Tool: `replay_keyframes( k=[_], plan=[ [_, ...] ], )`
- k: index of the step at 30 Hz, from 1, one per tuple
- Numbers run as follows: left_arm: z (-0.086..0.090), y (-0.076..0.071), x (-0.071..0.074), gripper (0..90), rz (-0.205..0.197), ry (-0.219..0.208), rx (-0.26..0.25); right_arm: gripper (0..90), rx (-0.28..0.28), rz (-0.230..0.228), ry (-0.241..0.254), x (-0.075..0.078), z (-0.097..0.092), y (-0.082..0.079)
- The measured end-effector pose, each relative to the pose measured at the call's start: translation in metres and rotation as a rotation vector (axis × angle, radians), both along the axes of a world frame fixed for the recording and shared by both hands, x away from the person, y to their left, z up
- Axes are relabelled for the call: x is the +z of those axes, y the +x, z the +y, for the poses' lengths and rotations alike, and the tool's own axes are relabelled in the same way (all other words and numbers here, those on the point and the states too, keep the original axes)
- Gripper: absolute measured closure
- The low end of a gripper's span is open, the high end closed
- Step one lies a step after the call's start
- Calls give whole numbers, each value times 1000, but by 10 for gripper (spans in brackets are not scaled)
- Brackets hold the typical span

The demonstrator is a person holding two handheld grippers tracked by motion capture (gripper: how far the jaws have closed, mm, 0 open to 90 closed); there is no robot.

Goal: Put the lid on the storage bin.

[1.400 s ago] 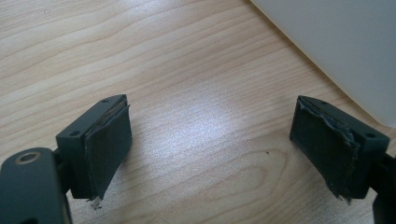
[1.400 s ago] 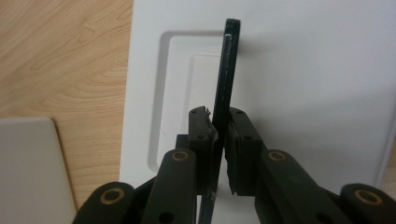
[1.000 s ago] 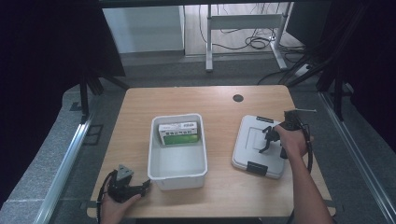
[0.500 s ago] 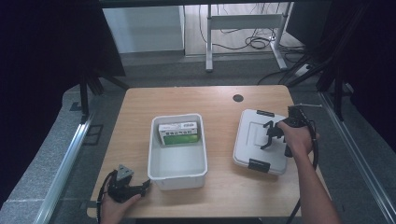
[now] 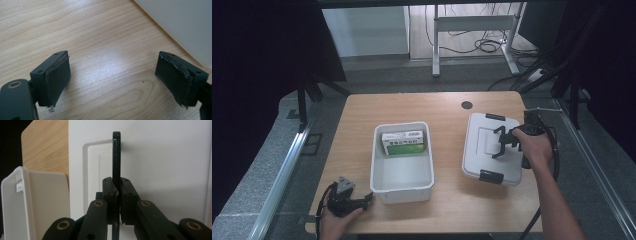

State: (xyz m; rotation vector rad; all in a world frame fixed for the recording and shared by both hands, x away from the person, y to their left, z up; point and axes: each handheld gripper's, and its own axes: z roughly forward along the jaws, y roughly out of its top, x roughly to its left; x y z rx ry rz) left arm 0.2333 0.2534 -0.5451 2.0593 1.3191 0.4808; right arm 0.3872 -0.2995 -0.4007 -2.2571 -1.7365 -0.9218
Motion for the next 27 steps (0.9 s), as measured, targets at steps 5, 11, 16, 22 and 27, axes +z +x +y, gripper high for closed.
replay_keyframes(
  k=[5,11,16,22,27],
  plan=[
    [0,0,0,127,0,0,0,841,17,-15,6,8,2,-4],
    [0,0,0,127,0,0,0,842,37,-28,13,17,5,-9],
    [0,0,0,127,0,0,0,843,46,-38,15,22,6,-12],
    [0,0,0,126,0,0,0,843,61,-46,24,26,8,-15],
    [0,0,0,127,0,0,1,843,74,-50,28,29,10,-17]
  ],
)
